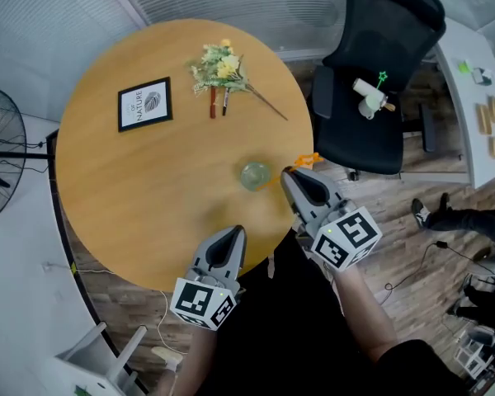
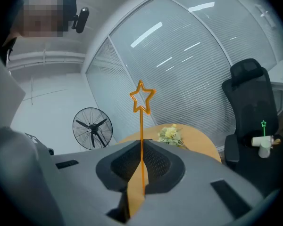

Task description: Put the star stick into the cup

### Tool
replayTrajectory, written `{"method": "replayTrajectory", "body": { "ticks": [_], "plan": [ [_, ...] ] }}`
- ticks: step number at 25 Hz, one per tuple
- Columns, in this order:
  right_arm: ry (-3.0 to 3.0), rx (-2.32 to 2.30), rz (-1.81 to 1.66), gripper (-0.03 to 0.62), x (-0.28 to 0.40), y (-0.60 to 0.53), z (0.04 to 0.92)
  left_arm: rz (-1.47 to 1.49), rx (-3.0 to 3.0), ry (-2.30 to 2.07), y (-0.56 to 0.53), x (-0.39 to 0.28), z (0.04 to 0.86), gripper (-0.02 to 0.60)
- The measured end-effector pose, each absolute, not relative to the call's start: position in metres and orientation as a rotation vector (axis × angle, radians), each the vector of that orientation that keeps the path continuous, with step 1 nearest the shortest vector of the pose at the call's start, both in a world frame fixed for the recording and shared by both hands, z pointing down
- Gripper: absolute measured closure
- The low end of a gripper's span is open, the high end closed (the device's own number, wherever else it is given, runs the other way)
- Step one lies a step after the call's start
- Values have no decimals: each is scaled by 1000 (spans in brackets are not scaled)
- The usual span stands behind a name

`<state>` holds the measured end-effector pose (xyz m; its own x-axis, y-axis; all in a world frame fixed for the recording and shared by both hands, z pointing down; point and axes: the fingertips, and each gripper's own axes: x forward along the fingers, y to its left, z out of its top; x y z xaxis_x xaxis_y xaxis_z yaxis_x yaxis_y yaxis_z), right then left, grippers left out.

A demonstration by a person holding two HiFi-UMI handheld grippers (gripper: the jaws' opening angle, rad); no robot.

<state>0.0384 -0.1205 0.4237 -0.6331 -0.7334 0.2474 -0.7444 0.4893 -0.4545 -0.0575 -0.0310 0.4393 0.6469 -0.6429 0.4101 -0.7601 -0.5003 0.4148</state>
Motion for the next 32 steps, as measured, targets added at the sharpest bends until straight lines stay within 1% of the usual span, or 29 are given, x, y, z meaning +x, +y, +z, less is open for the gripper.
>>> {"method": "replayTrajectory", "body": {
  "ticks": [17,32],
  "plan": [
    [-2636,1230,968,571,38,-138,476,280,2237,-1104,-43,-33,450,583],
    [-2584,1081,1016,568,28,-133,513,279,2192,-1163,-52,-34,455,583]
  ]
}}
